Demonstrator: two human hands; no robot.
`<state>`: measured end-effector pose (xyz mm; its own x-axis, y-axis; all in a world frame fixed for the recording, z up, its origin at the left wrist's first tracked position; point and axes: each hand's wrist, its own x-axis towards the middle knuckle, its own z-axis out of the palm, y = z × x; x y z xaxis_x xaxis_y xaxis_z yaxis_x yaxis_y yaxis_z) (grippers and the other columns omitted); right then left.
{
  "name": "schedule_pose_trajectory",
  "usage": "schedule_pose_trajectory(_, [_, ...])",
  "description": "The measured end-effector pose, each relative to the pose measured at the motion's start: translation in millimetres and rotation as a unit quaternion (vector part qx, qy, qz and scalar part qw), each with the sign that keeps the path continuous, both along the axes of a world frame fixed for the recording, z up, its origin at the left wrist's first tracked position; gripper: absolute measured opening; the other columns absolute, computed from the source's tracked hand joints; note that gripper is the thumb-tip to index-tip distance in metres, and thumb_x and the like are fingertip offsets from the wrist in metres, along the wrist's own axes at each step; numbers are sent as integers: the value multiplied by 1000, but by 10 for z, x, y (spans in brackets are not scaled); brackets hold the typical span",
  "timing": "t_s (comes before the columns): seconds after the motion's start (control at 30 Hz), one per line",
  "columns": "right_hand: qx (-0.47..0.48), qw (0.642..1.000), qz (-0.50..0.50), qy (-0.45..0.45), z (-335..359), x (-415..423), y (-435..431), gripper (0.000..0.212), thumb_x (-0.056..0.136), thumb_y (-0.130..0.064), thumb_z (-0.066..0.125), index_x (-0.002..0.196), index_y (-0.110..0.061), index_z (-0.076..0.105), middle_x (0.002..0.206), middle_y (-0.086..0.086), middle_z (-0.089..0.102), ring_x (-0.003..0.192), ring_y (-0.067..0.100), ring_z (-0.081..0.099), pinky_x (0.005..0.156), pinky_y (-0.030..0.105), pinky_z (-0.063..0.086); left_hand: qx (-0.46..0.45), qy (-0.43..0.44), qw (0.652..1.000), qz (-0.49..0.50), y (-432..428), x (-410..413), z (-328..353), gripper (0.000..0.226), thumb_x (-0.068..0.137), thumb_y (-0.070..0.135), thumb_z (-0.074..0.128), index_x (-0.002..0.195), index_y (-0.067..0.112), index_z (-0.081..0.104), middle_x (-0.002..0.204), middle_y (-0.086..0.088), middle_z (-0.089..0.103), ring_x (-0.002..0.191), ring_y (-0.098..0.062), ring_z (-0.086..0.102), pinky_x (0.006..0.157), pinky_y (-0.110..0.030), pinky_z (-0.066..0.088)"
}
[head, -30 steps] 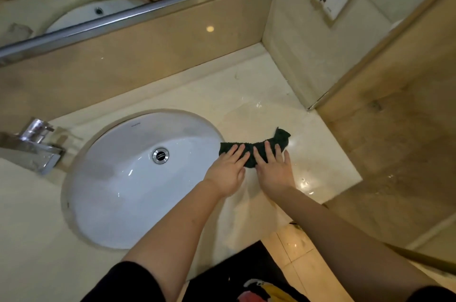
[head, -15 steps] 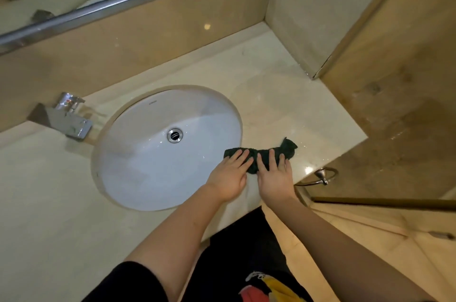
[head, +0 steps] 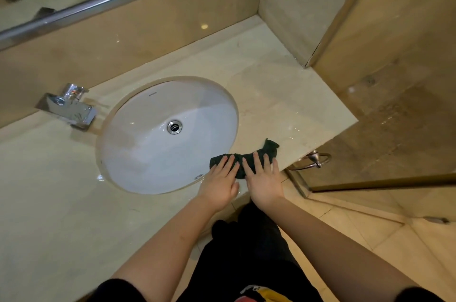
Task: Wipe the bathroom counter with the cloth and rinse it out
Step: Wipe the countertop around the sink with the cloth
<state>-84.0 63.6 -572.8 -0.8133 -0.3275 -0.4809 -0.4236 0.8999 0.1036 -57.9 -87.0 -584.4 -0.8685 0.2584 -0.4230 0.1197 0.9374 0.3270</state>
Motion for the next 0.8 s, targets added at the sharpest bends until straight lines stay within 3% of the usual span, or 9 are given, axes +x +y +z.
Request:
schedule_pose_trajectory(0.17, [-21, 1000, -8, 1, -8, -439, 243, 63, 102, -36, 28, 151, -29, -11, 159, 9, -12, 145, 37, -9, 112, 59, -8, 14, -8, 999, 46, 269, -354, 23, 58, 103, 39, 23, 153, 16, 6, 161, -4, -5, 147, -19, -8, 121, -38, 4])
schedule_pose_trajectory(0.4, [-28, 999, 31, 10, -37, -1597, 640, 55, 103, -41, 18, 150, -36, -9, 160, 5, -8, 146, 34, -6, 114, 58, -4, 6, -28, 996, 79, 598, -1286, 67, 57, 104, 38, 22, 153, 15, 6, 160, -9, -5, 147, -23, -7, 120, -40, 3])
schedule_pose_trajectory(0.8, [-31, 999, -32, 22, -64, -2778, 1533, 58, 101, -51, 20, 152, -36, -3, 161, 6, -3, 146, 34, 2, 116, 52, 6, -6, -15, 1000, 12, 1271, -2680, -12, 51, 104, 35, 24, 152, 20, 15, 161, -8, 2, 148, -23, 0, 119, -43, 12])
